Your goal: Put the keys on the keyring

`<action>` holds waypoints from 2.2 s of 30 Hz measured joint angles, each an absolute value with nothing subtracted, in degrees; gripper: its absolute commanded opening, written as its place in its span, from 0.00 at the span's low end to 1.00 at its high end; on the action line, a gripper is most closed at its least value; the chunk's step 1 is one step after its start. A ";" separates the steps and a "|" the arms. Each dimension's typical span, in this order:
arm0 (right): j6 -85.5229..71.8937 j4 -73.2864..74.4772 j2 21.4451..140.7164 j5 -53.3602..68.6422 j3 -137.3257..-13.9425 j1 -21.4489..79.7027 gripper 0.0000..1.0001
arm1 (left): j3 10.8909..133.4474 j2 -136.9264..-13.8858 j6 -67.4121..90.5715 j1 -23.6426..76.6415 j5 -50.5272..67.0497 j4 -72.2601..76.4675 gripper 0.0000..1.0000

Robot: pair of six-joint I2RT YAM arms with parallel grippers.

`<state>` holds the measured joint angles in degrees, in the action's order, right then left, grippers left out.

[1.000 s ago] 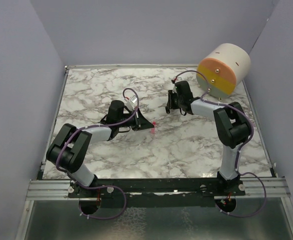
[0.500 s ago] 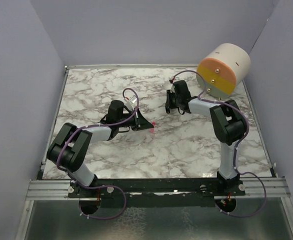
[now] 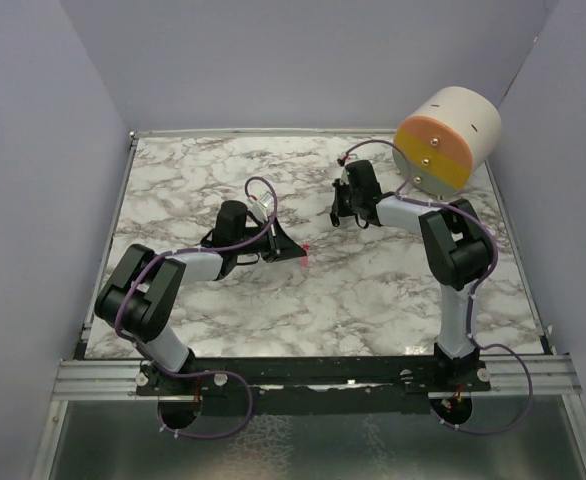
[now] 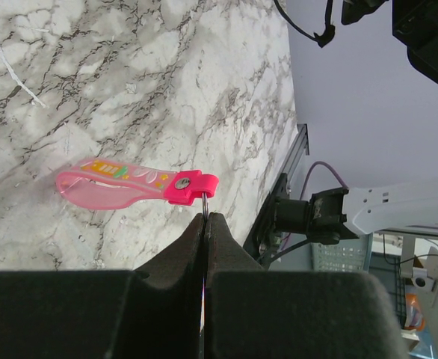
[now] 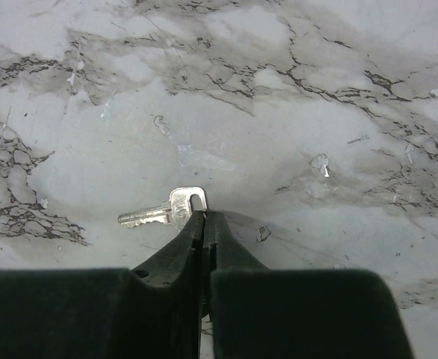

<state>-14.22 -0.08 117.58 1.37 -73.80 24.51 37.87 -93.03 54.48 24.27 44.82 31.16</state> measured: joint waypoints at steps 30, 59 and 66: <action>-3.14 -0.27 86.15 -6.57 -53.84 36.47 0.01 | 40.95 -87.88 47.42 24.01 35.70 14.39 0.00; 18.41 -16.38 73.52 12.38 -36.62 42.44 0.01 | 42.76 -84.20 46.70 25.15 35.48 9.80 0.00; 21.02 -16.82 75.72 16.29 -36.62 42.85 0.01 | 42.96 -84.93 46.70 25.65 35.64 9.80 0.00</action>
<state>21.02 -16.82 75.72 16.29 -36.62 42.85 42.96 -84.93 46.70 25.65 35.64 9.80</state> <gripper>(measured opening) 0.012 0.015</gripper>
